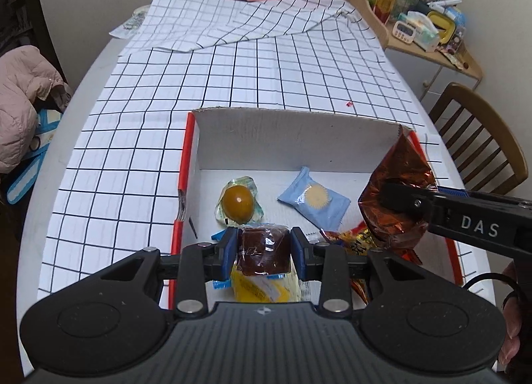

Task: Organize snacks
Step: 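Carry the foil bag with the right tool while the left tool carries the chocolate over the box, then open both tools to drop the foil bag and chocolate into the box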

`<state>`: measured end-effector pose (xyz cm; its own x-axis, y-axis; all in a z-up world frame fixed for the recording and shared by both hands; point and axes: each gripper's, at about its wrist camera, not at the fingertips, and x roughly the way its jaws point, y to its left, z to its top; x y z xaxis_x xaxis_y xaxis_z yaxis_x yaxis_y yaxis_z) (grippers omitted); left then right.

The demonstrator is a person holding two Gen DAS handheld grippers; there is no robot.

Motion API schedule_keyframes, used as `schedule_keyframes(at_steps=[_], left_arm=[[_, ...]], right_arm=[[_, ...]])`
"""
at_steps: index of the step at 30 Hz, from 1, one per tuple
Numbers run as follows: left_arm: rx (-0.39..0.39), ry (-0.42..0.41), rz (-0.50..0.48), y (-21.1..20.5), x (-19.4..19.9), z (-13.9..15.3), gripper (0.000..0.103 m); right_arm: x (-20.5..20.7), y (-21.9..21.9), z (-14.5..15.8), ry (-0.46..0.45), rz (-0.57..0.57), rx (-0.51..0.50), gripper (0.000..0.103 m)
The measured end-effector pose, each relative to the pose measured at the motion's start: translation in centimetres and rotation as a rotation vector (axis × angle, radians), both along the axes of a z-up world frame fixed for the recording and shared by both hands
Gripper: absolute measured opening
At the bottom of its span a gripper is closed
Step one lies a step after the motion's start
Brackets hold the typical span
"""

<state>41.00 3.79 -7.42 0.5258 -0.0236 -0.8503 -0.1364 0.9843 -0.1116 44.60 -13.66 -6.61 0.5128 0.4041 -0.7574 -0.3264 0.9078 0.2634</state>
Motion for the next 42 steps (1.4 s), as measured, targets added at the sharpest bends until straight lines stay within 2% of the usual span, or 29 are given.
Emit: schedule_keyframes(at_steps=[13,19,21,24,26,29,31,33,40,42], left_arm=[[0.021,0.094,0.005,-0.1,3.1,-4.0,0.034],[0.024,0.113,0.006,0.0,3.5,-4.7,0.034],[0.024,0.113,0.007,0.0,3.6,-4.8,0.038],[0.013,0.112,0.010,0.0,3.5,-4.8,0.045],[0.011,0.107,0.013,0.0,3.4,-4.6,0.050],[0.007,0.097,0.010,0.0,3.1,-4.3,0.051],[0.006,0.091,0.008,-0.1,2.7,-4.0,0.052],[0.009,0.077,0.004,-0.1,2.3,-3.7,0.061],[0.003,0.017,-0.013,-0.4,0.2,-1.5,0.063],[0.001,0.000,-0.017,-0.3,-0.6,-0.9,0.064]], right_arm=[[3.8,1.9,-3.5,0.055,0.012,-0.047,0.044],[4.2,2.5,-4.6,0.084,0.018,-0.058,0.045],[4.2,2.5,-4.7,0.090,0.015,-0.056,0.047],[4.2,2.2,-4.8,0.099,0.002,-0.037,0.056],[4.2,2.1,-4.7,0.098,0.002,-0.032,0.067],[3.8,1.9,-4.3,0.091,-0.001,-0.024,0.075],[3.4,1.8,-3.9,0.087,-0.006,-0.017,0.079],[3.0,1.5,-3.4,0.082,-0.009,-0.007,0.080],[0.5,0.4,-0.8,0.059,0.008,0.044,0.088],[-0.5,0.0,0.1,0.040,0.011,0.052,0.093]])
